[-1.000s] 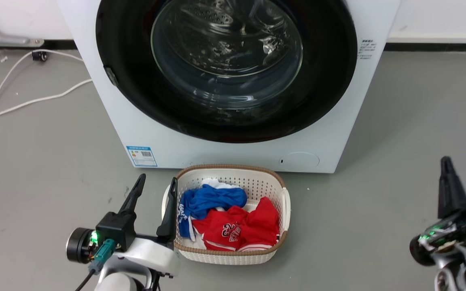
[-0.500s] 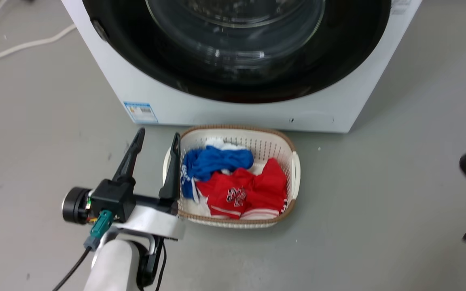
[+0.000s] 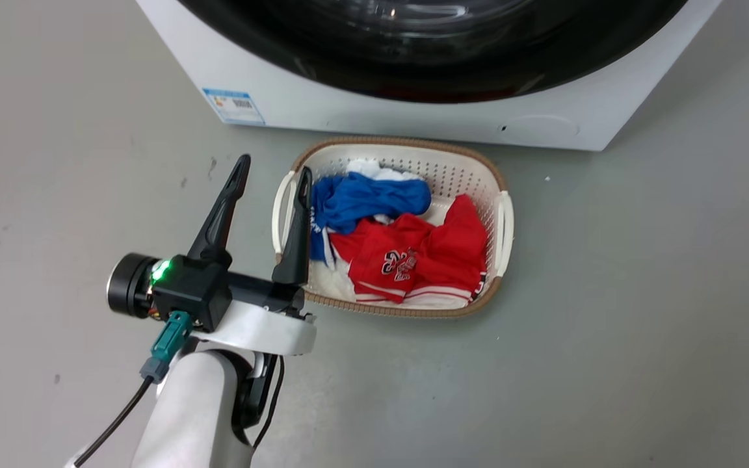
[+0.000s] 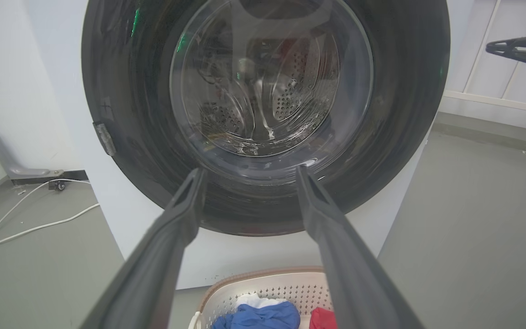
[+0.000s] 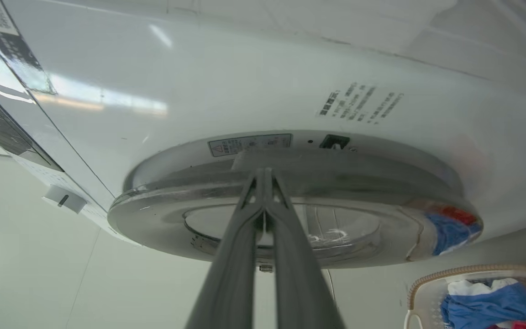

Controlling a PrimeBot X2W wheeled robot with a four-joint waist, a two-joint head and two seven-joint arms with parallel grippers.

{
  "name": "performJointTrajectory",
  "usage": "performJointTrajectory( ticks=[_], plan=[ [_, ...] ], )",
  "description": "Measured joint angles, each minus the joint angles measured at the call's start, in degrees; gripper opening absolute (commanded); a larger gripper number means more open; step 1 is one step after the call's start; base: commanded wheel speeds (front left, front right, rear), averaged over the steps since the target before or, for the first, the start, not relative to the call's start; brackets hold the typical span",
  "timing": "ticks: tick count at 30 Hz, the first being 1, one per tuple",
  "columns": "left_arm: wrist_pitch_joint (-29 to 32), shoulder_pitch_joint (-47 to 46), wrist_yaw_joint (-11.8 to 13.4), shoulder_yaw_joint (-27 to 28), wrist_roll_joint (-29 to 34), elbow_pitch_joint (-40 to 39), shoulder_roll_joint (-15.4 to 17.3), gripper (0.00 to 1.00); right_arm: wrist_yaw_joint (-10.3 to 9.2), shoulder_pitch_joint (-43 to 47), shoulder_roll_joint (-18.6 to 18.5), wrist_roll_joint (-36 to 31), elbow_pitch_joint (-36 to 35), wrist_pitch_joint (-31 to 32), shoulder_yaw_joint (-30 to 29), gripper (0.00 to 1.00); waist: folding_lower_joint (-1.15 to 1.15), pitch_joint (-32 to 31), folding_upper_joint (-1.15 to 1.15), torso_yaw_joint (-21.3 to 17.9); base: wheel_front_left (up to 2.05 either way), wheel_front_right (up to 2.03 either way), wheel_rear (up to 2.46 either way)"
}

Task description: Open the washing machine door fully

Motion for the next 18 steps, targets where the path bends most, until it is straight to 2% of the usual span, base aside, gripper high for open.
performJointTrajectory(
  ticks=[18],
  plan=[
    [0.0,-2.9,0.0,-2.0,0.0,-1.4,-0.1,1.0,0.0,-22.8,1.2,-6.2,14.9,5.2,10.7,0.0,0.0,6.2,0.0,2.8,0.0,0.0,0.0]
  ],
)
